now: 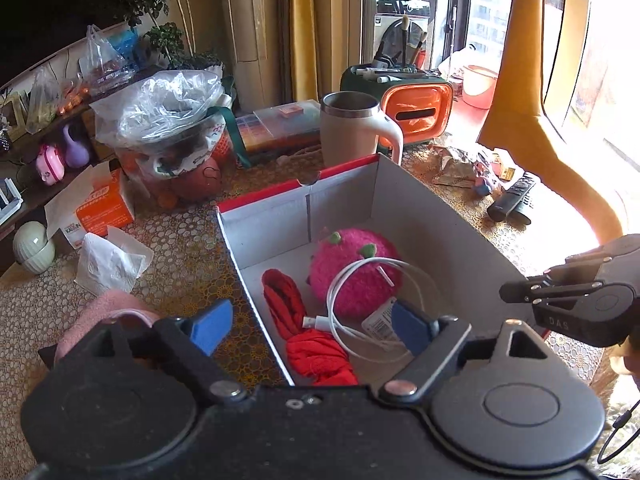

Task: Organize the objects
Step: 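Move the left gripper back to the table beside the pink cap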

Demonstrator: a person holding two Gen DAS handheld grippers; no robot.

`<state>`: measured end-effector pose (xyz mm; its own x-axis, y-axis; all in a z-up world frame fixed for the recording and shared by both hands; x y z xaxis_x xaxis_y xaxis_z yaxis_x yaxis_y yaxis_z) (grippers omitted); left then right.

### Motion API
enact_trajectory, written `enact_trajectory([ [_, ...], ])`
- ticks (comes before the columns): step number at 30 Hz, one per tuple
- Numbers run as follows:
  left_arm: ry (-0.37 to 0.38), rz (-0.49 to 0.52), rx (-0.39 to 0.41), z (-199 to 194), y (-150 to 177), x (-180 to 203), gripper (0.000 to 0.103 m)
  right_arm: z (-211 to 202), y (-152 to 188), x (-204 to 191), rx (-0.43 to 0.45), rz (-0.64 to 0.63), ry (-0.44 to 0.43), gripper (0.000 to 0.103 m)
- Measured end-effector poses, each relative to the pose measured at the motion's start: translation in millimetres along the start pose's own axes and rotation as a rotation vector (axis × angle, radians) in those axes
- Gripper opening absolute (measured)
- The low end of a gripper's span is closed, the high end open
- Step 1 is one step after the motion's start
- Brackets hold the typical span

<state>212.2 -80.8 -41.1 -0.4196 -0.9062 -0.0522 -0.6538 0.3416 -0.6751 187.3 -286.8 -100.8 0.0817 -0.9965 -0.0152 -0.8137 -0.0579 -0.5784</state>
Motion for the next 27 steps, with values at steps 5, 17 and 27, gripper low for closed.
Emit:
enact_trajectory([
  [5,-0.04,-0.025,0.038,-27.5,5.3,-22.0,0.102,-0.1,0.3,0.5,0.0,0.001,0.0,0.001],
  [17,-0.157,-0.166,0.073,-69.8,38.8,-91.4,0.103,-0.4,0.7,1.1,-0.001,0.0,-0.001,0.001],
  [27,-0.19,-0.246,0.037,-60.4,87.7,-113.7,0.103,-0.9,1.5,2.8,-0.002,-0.004,0.002,0.001],
])
Point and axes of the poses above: each gripper's, at about its wrist camera, not at the fingertips, and z roughly the way its jaws point, x to its right, y to its underside, the point moved 4 cm from there along z, roughly the way its jaws point, and after that the axes turned 1 degree about z, right-handed, at the moved point
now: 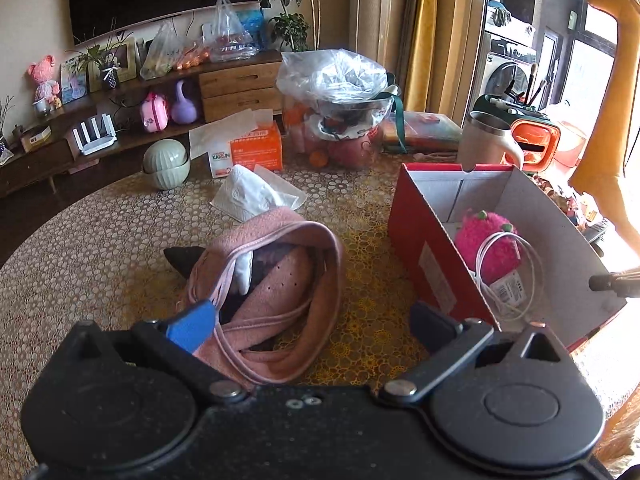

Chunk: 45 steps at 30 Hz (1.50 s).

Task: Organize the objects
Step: 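Move the left gripper back to the table beside the pink cap, then grasp the brown bead bracelet with the left gripper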

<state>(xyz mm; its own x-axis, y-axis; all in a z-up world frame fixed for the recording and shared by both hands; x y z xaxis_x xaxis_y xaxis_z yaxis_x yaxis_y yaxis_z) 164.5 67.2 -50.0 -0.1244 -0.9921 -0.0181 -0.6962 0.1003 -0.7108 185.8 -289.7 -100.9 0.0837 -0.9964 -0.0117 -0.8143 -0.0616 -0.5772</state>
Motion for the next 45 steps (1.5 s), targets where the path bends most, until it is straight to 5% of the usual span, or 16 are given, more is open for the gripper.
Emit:
enact_trajectory([
  [27,-0.122,-0.061,-0.145,57.1,93.4,-32.9,0.1,0.1,-0.1,-0.8,0.0,-0.003,0.002,0.002],
  [39,-0.102,-0.099,-0.188,65.4,103.4,-37.8,0.061,0.2,0.1,-1.4,0.0,-0.003,0.003,0.002],
  [45,-0.087,-0.101,-0.185,63.5,99.4,-35.9,0.027,0.2,0.1,-1.6,0.0,-0.002,0.003,0.002],
])
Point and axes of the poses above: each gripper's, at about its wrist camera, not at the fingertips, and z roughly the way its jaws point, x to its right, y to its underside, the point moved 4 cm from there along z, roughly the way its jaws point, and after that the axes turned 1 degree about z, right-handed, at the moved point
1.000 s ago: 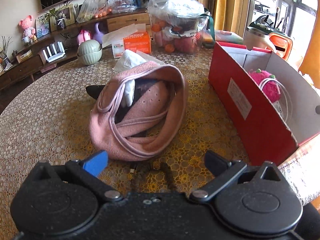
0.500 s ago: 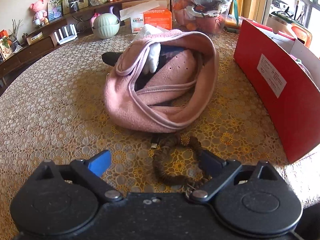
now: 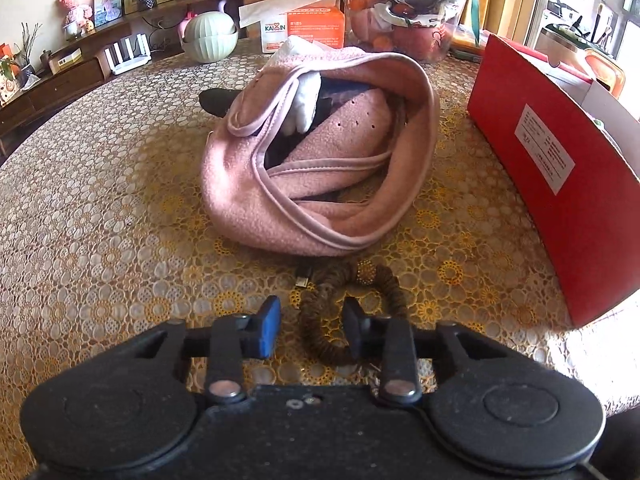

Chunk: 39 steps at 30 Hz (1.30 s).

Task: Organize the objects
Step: 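Grasp the brown bead bracelet with the left gripper, then carry the bead bracelet into the shoebox and open the left gripper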

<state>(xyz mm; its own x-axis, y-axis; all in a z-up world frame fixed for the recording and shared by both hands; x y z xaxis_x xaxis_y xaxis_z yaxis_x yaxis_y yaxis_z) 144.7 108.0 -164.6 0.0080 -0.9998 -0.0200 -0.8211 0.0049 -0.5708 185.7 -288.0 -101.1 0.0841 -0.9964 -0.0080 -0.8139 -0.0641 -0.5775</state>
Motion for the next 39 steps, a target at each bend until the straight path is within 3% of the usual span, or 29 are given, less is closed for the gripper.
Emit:
enact_trajectory([
  [2,0.001,-0.004,-0.005,0.4,-1.2,-1.3,0.011,0.0,0.0,-0.3,0.0,-0.001,0.0,0.002],
  [5,-0.002,-0.004,-0.008,-0.9,-2.7,-1.4,0.008,0.0,0.1,-0.2,0.0,-0.001,0.001,0.002],
  [11,0.019,0.017,0.018,-14.7,-12.0,5.4,0.007,0.0,0.1,-0.4,0.0,-0.002,0.001,0.002],
  [23,0.158,0.1,0.135,-74.0,-52.6,45.0,0.006,0.1,0.1,-0.9,0.0,-0.001,0.002,0.002],
  [32,0.227,0.203,0.252,-121.6,-95.7,81.7,0.006,-0.1,-0.5,-1.4,0.0,-0.002,0.001,0.002],
  [39,0.267,0.313,0.307,-135.7,-121.7,125.6,0.006,-0.5,-0.7,-1.2,0.0,-0.004,0.003,0.002],
])
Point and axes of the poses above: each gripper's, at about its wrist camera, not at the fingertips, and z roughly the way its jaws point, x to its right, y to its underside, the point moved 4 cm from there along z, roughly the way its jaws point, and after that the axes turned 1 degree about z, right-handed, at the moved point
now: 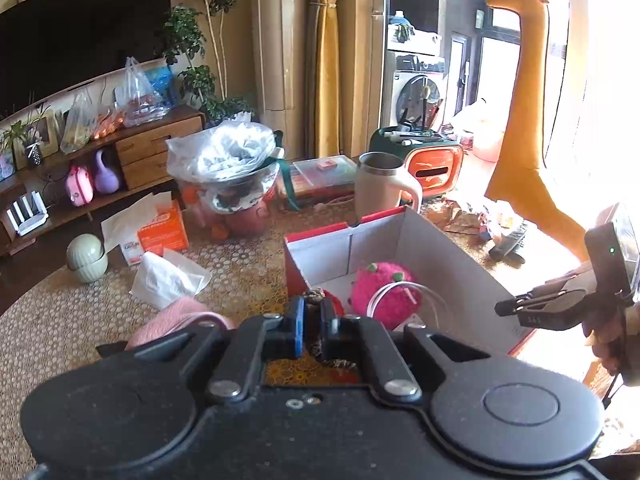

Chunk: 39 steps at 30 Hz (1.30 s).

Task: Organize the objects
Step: 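Carry the bead bracelet into the shoebox and open the left gripper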

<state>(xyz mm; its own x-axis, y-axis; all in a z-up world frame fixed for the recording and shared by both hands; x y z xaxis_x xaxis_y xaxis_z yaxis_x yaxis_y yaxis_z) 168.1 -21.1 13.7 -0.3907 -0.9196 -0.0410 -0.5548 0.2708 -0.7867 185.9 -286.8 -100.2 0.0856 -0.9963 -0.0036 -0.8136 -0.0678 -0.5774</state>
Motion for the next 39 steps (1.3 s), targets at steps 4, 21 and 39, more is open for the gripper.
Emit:
enact_trajectory([
  [4,0.047,0.042,0.003,11.0,-11.1,25.3,0.006,0.0,0.1,-0.4,0.001,0.0,0.0,0.002],
  [21,0.222,-0.032,-0.124,94.8,2.4,97.8,0.006,-0.1,0.1,-0.6,0.001,0.0,0.0,0.002],
  [39,0.221,-0.019,-0.328,158.5,38.9,109.2,0.007,0.0,0.2,-0.7,0.002,-0.002,0.002,0.002],
])
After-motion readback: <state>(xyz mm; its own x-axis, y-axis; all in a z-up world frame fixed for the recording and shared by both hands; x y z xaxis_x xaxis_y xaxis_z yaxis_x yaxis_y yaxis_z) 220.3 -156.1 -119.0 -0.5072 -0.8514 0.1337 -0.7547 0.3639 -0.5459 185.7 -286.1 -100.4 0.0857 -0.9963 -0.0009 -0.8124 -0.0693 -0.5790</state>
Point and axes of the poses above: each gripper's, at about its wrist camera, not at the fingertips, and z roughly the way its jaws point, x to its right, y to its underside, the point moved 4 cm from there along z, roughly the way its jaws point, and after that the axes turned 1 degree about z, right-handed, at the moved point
